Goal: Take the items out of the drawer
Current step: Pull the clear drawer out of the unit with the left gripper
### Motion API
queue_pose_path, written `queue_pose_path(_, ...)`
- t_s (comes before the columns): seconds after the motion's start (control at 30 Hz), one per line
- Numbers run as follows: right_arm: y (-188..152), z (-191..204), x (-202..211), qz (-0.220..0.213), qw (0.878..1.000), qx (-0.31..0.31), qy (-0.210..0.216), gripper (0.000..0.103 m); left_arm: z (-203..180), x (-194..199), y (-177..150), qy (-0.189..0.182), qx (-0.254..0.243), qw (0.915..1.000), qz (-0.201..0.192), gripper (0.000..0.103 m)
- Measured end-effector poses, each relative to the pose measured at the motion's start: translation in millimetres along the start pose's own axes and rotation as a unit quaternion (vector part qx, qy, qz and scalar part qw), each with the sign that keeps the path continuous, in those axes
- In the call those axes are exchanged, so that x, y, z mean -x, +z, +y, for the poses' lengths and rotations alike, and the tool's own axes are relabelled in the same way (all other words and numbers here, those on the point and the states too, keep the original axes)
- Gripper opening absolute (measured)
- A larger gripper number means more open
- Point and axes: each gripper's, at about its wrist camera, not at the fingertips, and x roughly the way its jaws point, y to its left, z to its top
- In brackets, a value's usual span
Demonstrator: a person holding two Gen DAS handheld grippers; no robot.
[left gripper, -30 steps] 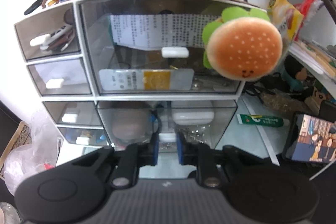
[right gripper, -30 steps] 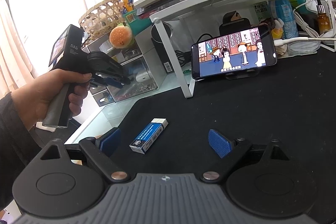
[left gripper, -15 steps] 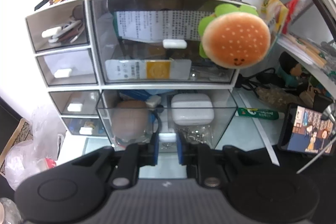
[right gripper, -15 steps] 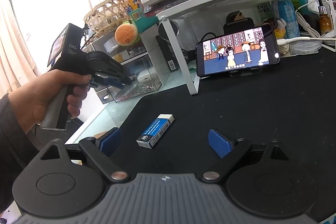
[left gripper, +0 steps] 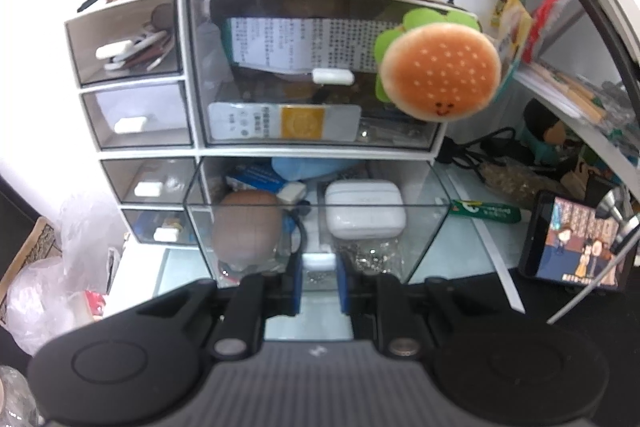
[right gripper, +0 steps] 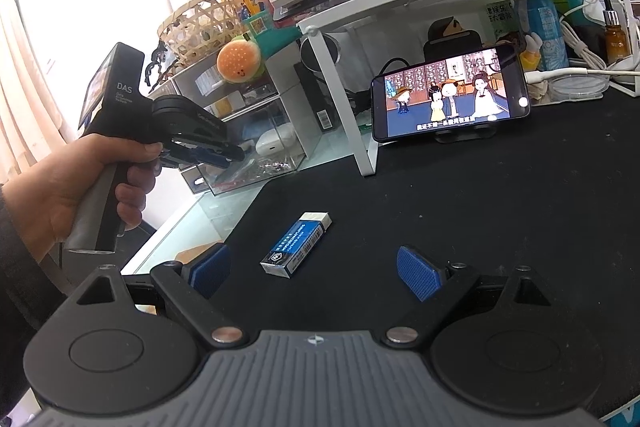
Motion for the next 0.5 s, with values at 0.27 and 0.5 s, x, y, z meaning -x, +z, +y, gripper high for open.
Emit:
queue_pose_path(0.27, -1.5, 0.6, 0.2, 0.000, 1.000, -0.001, -0.001, 0.094, 0.8, 2.3, -0.1, -0.001, -0.005, 1.0000, 0.001, 0.018)
queue_pose_path(0.5, -2.3, 3.3, 1.1, 0.001, 1.000, -0.002, 0.002, 0.094, -3.4, 0.3, -2.0, -0.002, -0.005, 1.0000, 0.001, 0.018)
